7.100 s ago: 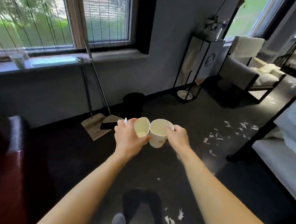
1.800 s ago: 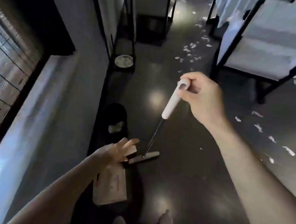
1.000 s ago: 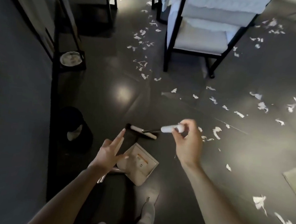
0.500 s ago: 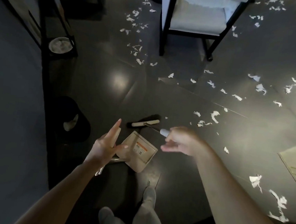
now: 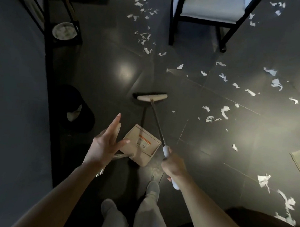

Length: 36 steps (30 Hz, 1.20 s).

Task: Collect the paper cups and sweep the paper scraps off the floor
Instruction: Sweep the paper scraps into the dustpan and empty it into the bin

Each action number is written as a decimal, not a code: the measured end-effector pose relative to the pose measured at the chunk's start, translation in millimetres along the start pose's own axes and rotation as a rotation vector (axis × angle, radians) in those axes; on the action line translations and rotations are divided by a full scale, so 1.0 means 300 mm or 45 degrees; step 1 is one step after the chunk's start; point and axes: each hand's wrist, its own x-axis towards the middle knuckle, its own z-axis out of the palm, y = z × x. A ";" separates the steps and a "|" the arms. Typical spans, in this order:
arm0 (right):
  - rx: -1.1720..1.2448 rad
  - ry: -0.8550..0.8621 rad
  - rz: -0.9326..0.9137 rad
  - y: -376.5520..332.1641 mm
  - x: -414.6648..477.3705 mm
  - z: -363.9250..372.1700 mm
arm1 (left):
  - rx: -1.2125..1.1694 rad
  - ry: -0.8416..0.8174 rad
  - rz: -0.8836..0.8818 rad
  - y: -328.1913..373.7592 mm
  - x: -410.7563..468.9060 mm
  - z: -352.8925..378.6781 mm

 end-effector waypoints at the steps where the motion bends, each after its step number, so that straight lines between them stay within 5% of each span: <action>1: -0.018 0.006 -0.014 0.012 0.019 0.006 | 0.002 -0.001 0.025 0.000 -0.001 0.000; 6: 0.151 -0.103 0.327 -0.002 0.158 0.014 | 0.092 0.026 0.060 -0.007 -0.004 -0.007; 11: 0.032 -0.320 0.425 -0.008 0.222 -0.006 | 0.072 0.015 0.060 0.016 0.006 0.004; 18: 0.351 -0.001 0.228 0.028 0.124 0.003 | 0.344 0.108 0.141 0.039 0.045 0.042; 25: 0.459 0.071 0.091 0.078 -0.036 -0.126 | 0.262 -0.184 0.123 0.180 0.113 0.145; 36: 0.804 0.278 0.003 0.161 -0.096 -0.648 | 0.391 -0.253 0.250 0.602 0.275 0.376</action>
